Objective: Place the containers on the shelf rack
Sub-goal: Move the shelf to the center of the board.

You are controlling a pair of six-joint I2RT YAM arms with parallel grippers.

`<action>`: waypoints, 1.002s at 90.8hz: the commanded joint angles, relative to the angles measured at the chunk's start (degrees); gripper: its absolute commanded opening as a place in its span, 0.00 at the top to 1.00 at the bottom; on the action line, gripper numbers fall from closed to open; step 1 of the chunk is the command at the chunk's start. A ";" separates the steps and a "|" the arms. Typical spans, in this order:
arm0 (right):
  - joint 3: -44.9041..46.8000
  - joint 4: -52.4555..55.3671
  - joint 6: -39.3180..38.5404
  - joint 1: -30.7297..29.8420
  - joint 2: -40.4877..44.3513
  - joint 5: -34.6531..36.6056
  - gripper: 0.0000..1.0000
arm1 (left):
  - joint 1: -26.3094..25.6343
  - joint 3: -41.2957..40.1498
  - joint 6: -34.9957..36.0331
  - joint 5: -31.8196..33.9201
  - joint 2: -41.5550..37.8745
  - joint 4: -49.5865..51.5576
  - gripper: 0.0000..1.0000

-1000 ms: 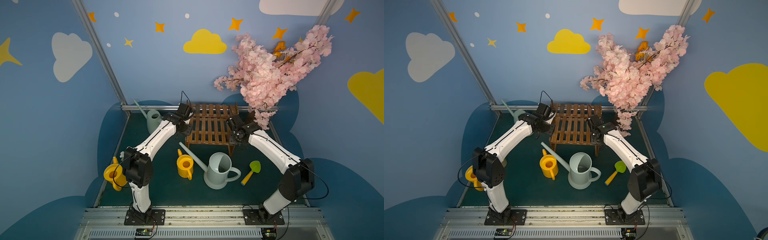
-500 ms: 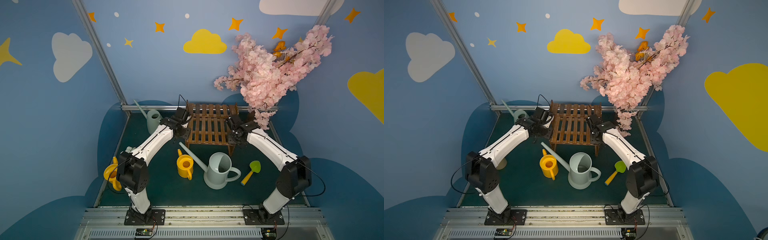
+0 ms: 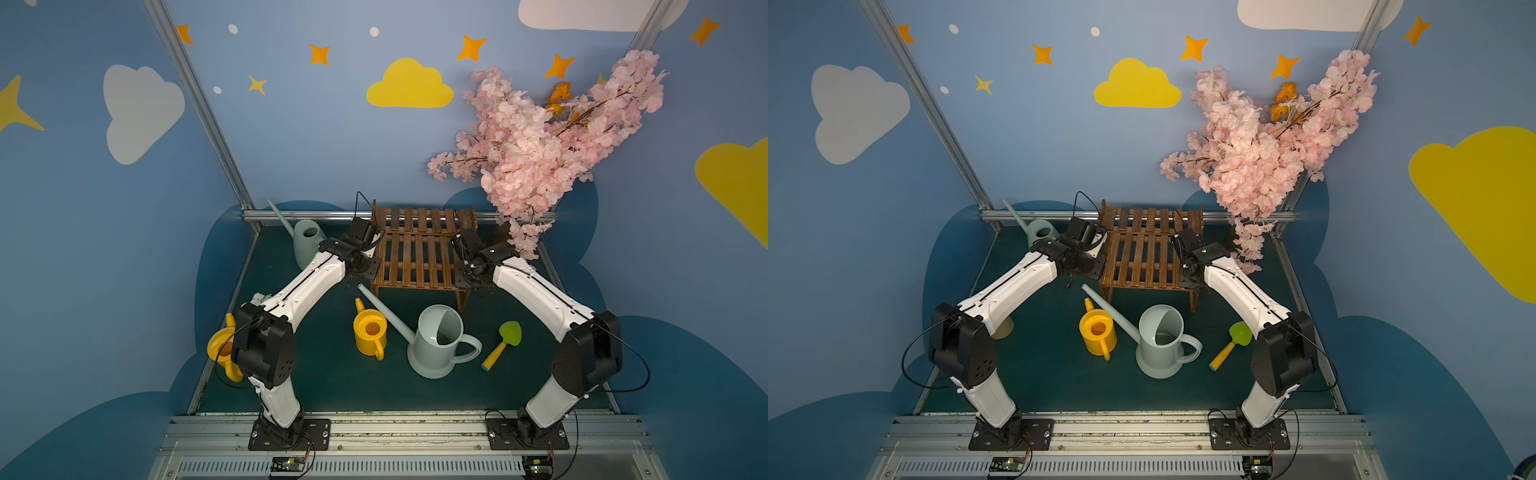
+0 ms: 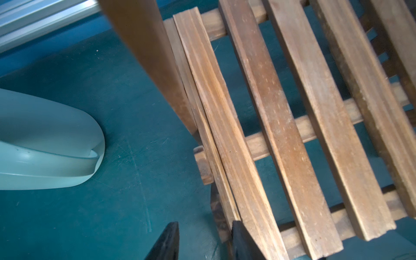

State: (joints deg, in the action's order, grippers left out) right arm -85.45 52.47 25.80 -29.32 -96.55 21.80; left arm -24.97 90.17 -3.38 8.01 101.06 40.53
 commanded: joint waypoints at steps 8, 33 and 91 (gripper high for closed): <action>-0.87 0.82 0.65 -0.64 -1.97 0.02 0.78 | 0.89 0.27 -0.88 -1.34 2.28 -1.60 0.62; -1.30 -0.86 0.26 -1.83 -2.46 0.15 0.84 | 1.84 0.05 -1.55 -2.76 3.23 -1.91 0.72; -9.80 -1.04 1.01 -5.97 -9.90 0.00 0.87 | 5.96 -2.09 -1.86 -3.38 1.83 -2.70 0.80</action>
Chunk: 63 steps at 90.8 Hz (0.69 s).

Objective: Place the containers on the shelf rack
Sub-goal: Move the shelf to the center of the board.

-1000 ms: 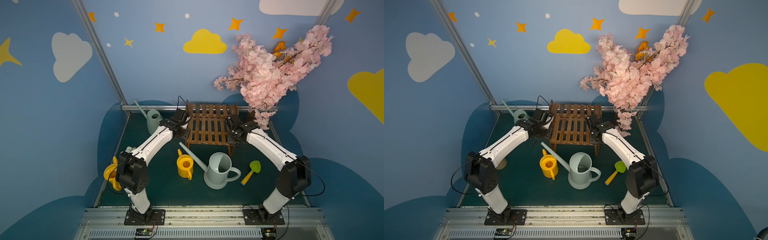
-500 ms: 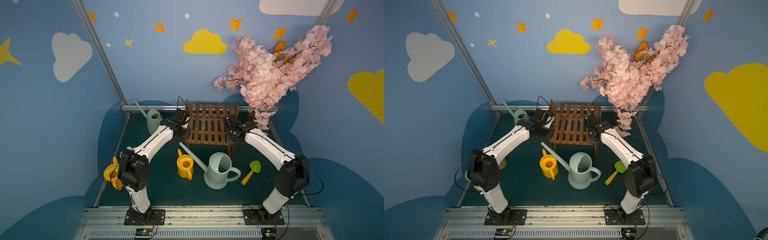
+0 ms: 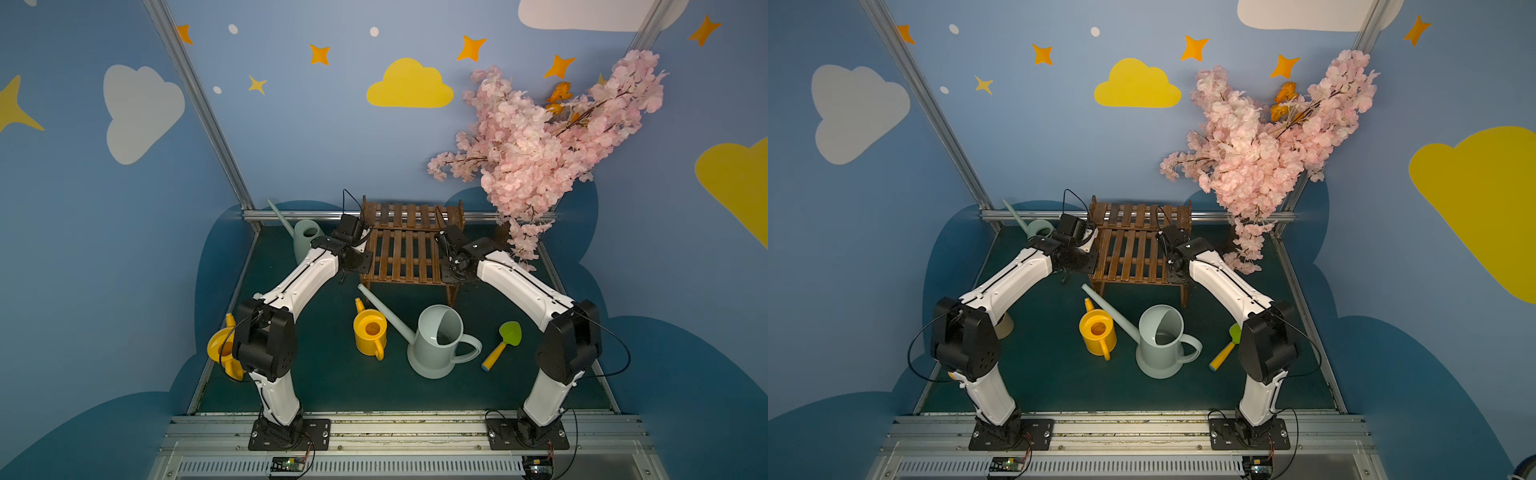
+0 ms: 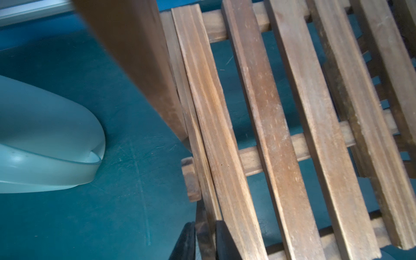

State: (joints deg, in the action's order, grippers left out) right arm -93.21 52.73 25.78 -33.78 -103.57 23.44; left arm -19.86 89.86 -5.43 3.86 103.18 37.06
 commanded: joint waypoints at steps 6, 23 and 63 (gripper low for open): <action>-3.32 -1.30 0.86 -1.83 -4.12 -1.87 0.87 | 1.27 -2.33 0.25 0.73 -0.70 0.51 0.80; -6.96 -0.57 0.59 -2.08 -6.87 -2.27 0.87 | 2.38 -2.18 0.38 0.67 -0.57 0.30 0.80; -10.74 0.66 1.54 -3.26 -9.79 -2.54 0.87 | 3.51 -0.36 2.27 -0.45 1.13 0.19 0.81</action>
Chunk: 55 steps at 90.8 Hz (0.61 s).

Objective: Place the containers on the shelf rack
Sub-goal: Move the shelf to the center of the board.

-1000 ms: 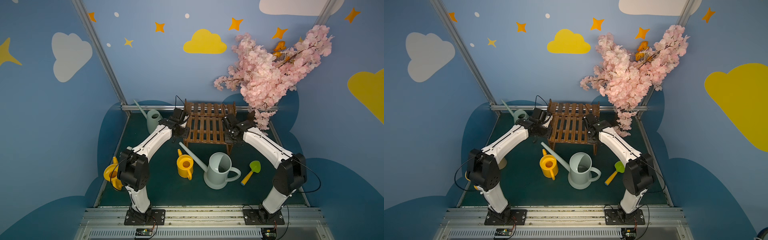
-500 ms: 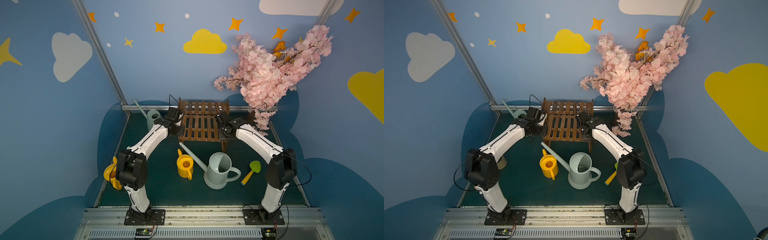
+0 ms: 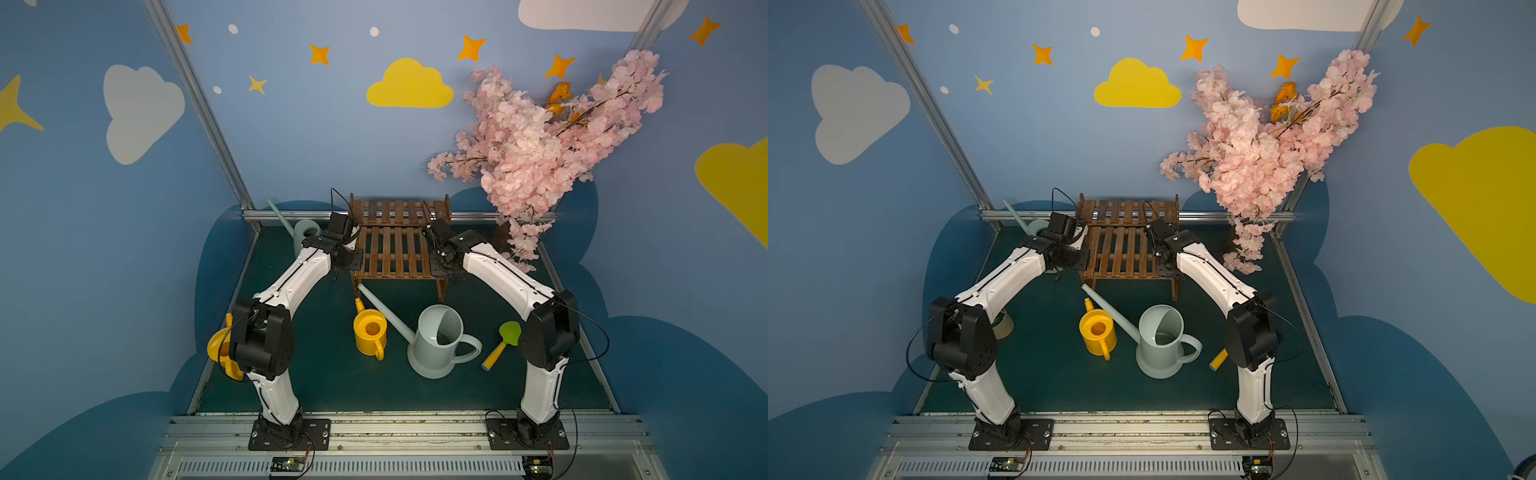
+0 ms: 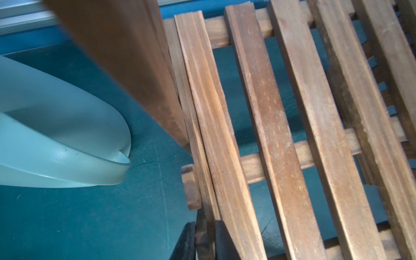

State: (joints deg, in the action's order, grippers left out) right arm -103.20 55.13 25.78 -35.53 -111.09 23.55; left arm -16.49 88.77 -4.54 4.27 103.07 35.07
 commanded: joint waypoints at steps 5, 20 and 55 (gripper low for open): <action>-0.77 -1.70 1.68 -1.57 -2.17 -2.55 0.86 | 0.14 0.91 1.26 -1.52 1.46 2.28 0.81; -0.94 -1.53 1.65 -1.67 -1.01 -1.86 0.83 | 0.13 1.31 0.50 -2.62 1.85 2.54 0.81; -1.01 -0.91 0.98 -1.65 1.61 -1.41 0.72 | 0.20 1.74 -0.59 -2.05 2.53 2.55 0.80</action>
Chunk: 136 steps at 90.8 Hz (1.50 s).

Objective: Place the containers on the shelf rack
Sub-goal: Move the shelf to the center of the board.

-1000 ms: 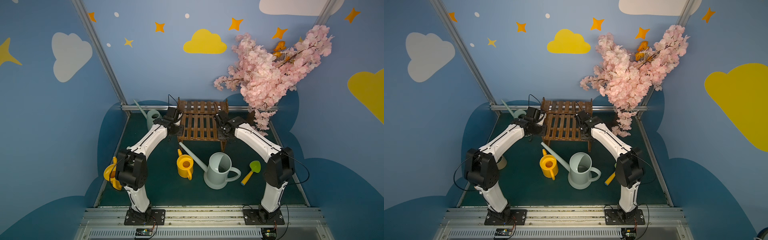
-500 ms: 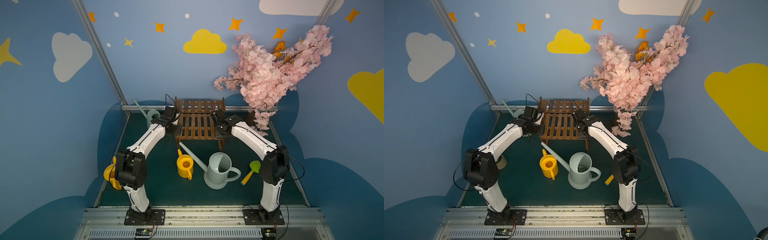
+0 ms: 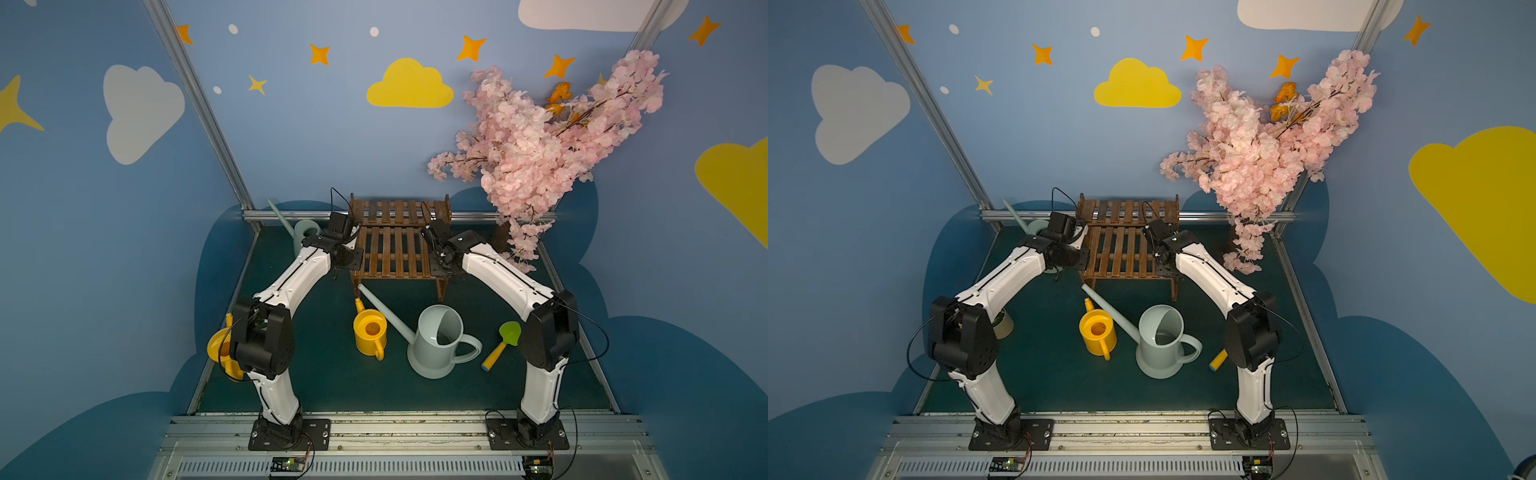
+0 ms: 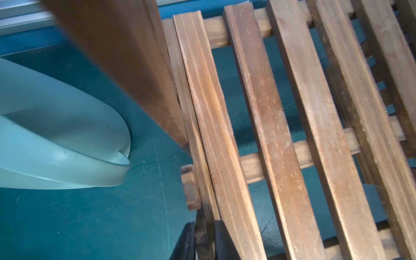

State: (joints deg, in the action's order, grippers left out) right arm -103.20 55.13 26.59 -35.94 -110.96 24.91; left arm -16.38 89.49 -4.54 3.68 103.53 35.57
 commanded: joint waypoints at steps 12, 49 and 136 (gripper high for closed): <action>-1.12 -0.61 0.30 -1.32 2.32 -2.84 0.67 | -0.03 1.38 -0.68 -1.70 2.05 2.21 0.78; -0.31 0.44 0.21 -2.90 8.08 1.22 0.59 | -0.09 3.10 0.49 -3.04 0.44 3.71 0.72; 22.20 -6.80 -10.00 -2.57 40.57 -0.49 0.17 | 0.56 -3.47 6.11 -0.73 -15.74 4.13 0.53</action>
State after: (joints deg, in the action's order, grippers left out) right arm -82.35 51.05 22.59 -38.76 -74.78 26.94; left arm -16.14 86.65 0.21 2.74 89.82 39.00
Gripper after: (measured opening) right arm 0.815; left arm 0.461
